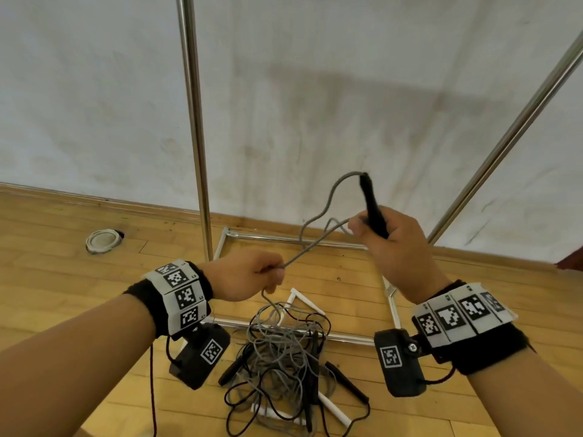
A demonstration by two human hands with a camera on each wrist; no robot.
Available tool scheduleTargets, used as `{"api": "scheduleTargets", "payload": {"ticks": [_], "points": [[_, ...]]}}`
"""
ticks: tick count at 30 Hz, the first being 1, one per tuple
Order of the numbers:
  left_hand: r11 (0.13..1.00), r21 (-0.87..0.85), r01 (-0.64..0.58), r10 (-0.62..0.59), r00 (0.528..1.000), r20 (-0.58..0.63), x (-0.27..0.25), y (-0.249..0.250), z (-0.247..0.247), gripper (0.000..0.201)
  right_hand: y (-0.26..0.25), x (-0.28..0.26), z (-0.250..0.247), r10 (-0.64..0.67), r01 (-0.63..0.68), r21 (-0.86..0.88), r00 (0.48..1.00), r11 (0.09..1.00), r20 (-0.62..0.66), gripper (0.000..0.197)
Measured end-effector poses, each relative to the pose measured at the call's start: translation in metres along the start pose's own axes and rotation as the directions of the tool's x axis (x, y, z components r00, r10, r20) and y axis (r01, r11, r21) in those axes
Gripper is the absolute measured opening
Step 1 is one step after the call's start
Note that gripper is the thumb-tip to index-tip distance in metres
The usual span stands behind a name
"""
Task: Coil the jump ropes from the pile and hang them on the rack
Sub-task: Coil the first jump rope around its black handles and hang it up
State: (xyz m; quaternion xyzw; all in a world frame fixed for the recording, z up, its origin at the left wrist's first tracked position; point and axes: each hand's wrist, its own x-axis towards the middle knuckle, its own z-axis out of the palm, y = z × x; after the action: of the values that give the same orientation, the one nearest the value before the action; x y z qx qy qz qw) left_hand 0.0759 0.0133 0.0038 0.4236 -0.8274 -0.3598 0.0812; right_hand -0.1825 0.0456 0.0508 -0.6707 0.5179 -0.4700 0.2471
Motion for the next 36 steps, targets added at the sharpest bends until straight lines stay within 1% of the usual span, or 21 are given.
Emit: {"api": "scheduleTargets", "payload": {"ticks": [2,4,7,9,12,14,15,17,18,19,20,22,23,25,27,28,30,33,35,36], "points": [[0.999,0.022,0.047,-0.048,0.998,0.048,-0.001,-0.013,0.001,0.022,0.0,0.003,-0.01,0.039,-0.036,0.055,0.998,0.998,-0.053,0.015],[0.997,0.022,0.075,-0.076,0.995,0.059,-0.001,-0.021,0.001,0.023,0.001,0.004,-0.018,0.071,-0.065,0.072,0.994,0.995,-0.078,0.013],[0.993,0.066,0.096,-0.099,0.994,0.038,0.001,-0.025,-0.002,0.026,0.004,0.002,-0.024,0.096,-0.09,0.08,0.992,0.993,-0.079,0.016],[0.987,0.12,0.104,-0.103,0.995,-0.014,0.003,-0.023,-0.004,0.027,0.006,0.0,-0.026,0.088,-0.084,0.054,0.994,0.995,-0.062,0.021],[0.985,0.153,0.08,-0.055,0.985,-0.161,0.004,-0.012,-0.01,0.026,0.014,-0.001,-0.029,0.089,-0.093,-0.107,0.995,0.99,-0.036,0.023],[0.991,0.127,0.036,-0.004,0.971,-0.238,0.004,-0.001,-0.015,0.025,0.023,-0.001,-0.031,0.137,-0.136,-0.253,0.99,0.958,-0.014,0.018],[0.993,0.121,0.011,0.021,0.966,-0.257,0.003,0.005,-0.017,0.025,0.026,-0.001,-0.031,0.169,-0.16,-0.337,0.986,0.928,-0.002,0.014],[0.991,0.132,-0.034,0.066,0.967,-0.245,0.0,0.016,-0.018,0.024,0.03,-0.002,-0.03,0.197,-0.16,-0.512,0.98,0.844,0.018,0.011],[0.988,0.148,-0.051,0.083,0.973,-0.216,-0.002,0.022,-0.017,0.024,0.03,-0.002,-0.029,0.192,-0.145,-0.572,0.981,0.807,0.021,0.012],[0.983,0.174,-0.065,0.097,0.979,-0.18,-0.003,0.027,-0.014,0.024,0.029,-0.002,-0.027,0.173,-0.126,-0.598,0.985,0.792,0.022,0.014],[0.975,0.206,-0.078,0.11,0.983,-0.146,-0.005,0.032,-0.011,0.025,0.027,-0.002,-0.026,0.14,-0.098,-0.589,0.99,0.802,0.025,0.017],[0.965,0.241,-0.103,0.135,0.984,-0.118,-0.006,0.042,-0.006,0.027,0.022,-0.003,-0.019,0.062,-0.028,-0.474,0.997,0.88,0.056,0.018],[0.965,0.238,-0.115,0.148,0.981,-0.126,-0.005,0.046,-0.004,0.029,0.018,-0.005,-0.014,0.037,0.001,-0.404,0.996,0.915,0.086,0.016],[0.966,0.216,-0.141,0.181,0.967,-0.179,-0.004,0.053,-0.001,0.032,0.009,-0.009,0.001,0.017,0.032,-0.308,0.988,0.951,0.155,0.011],[0.971,0.179,-0.161,0.201,0.952,-0.232,-0.003,0.058,0.0,0.033,0.003,-0.014,0.014,0.023,0.027,-0.24,0.978,0.97,0.205,0.007],[0.976,0.14,-0.169,0.199,0.949,-0.244,-0.004,0.059,-0.001,0.032,0.001,-0.015,0.018,0.028,0.022,-0.218,0.975,0.976,0.222,0.01],[0.983,0.022,-0.183,0.182,0.949,-0.256,-0.006,0.059,-0.001,0.027,-0.001,-0.015,0.021,0.033,0.014,-0.19,0.97,0.982,0.242,0.014],[0.973,-0.102,-0.205,0.165,0.937,-0.309,-0.007,0.057,-0.002,0.025,-0.004,-0.014,0.019,0.039,-0.011,-0.106,0.965,0.994,0.26,0.008],[0.973,-0.117,-0.198,0.151,0.933,-0.326,-0.007,0.052,-0.004,0.024,-0.005,-0.013,0.018,0.054,-0.018,-0.146,0.967,0.989,0.249,0.005],[0.978,-0.106,-0.18,0.14,0.941,-0.308,-0.006,0.048,-0.005,0.022,-0.005,-0.012,0.017,0.052,-0.009,-0.186,0.973,0.983,0.226,0.008]]}}
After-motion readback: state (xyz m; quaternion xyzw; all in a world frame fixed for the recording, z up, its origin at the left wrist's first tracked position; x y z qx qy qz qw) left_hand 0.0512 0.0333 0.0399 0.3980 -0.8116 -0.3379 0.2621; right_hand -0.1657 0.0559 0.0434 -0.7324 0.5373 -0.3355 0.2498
